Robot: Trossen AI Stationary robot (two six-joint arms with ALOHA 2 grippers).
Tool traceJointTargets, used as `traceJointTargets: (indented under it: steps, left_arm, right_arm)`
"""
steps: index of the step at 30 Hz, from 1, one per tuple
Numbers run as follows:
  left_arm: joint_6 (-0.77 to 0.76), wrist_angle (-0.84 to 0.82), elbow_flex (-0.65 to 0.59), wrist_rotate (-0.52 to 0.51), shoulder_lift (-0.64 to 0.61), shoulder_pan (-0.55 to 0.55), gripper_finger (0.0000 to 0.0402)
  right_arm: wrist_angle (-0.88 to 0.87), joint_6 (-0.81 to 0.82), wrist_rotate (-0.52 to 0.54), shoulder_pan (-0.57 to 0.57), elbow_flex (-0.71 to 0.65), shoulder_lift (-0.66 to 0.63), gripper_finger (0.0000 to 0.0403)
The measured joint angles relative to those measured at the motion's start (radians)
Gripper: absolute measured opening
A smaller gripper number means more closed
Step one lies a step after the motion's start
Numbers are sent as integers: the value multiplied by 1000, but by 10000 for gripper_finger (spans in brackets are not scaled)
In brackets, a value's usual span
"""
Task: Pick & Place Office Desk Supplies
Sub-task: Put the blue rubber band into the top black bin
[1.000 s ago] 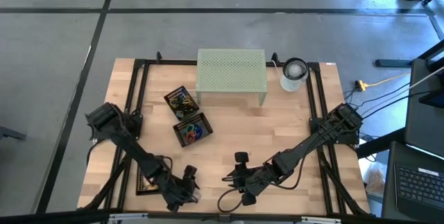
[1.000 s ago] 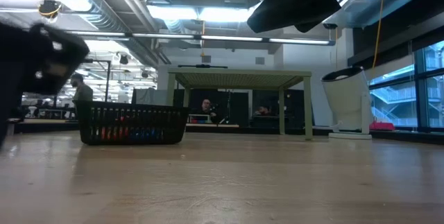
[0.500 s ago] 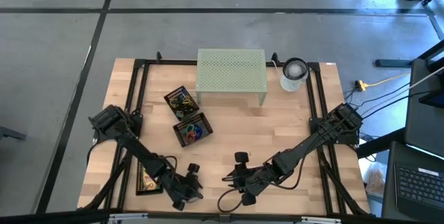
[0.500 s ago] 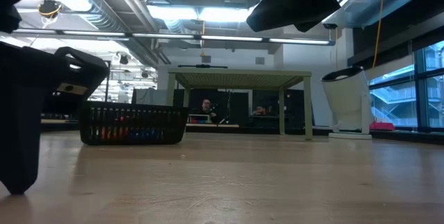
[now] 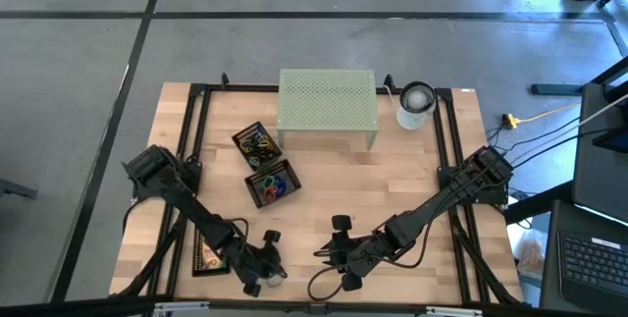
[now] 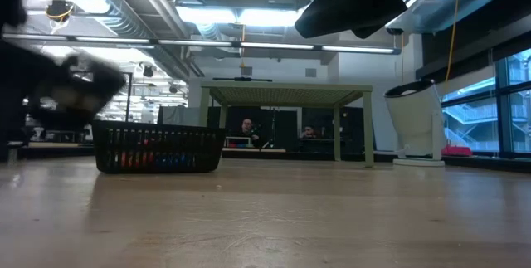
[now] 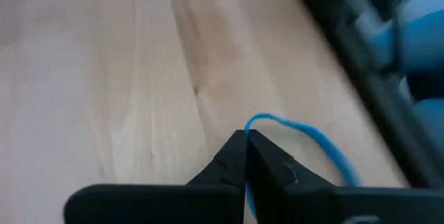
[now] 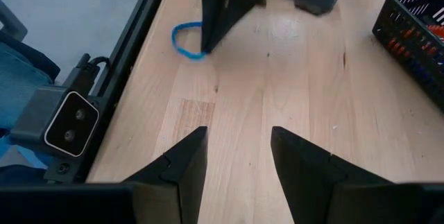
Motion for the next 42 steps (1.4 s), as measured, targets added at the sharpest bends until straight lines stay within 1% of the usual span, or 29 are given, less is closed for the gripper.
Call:
traceJointTargets:
  steps: [4, 6, 10, 13, 17, 19, 23, 27, 29, 32, 36, 40, 42]
  left_arm:
    - [12, -11, 3, -38, -87, 0, 3]
    - [44, -50, 3, -83, -138, 0, 2]
    - [102, -167, 3, -218, -271, 7, 3]
    - [106, -285, 3, -333, -376, 31, 2]
    - [106, -366, 3, -507, -505, 79, 3]
    - [106, -369, 3, -564, -558, 108, 3]
    - [106, -367, 3, -629, -644, 168, 3]
    - [141, -367, 3, -788, -695, 212, 2]
    - [166, -367, 4, -846, -709, 238, 2]
    - [184, -373, 4, -883, -722, 283, 3]
    - [180, -406, 4, -902, -723, 362, 2]
    - [72, -528, 4, -889, -723, 469, 3]
    - [-30, -627, 4, -844, -722, 534, 2]
  right_arm:
    - [0, 0, 0, 0, 0, 0, 165]
    - [0, 0, 0, 0, 0, 0, 165]
    - [0, 0, 0, 0, 0, 0, 165]
    - [0, 0, 0, 0, 0, 0, 165]
    - [0, 0, 0, 0, 0, 0, 165]
    - [0, 0, 0, 0, 0, 0, 165]
    - [0, 0, 0, 0, 0, 0, 165]
    - [0, 0, 0, 0, 0, 0, 165]
    - [0, 0, 0, 0, 0, 0, 165]
    - [0, 0, 0, 0, 0, 0, 165]
    - [0, 0, 0, 0, 0, 0, 165]
    - [0, 0, 0, 0, 0, 0, 165]
    - [0, 0, 1, 0, 0, 0, 165]
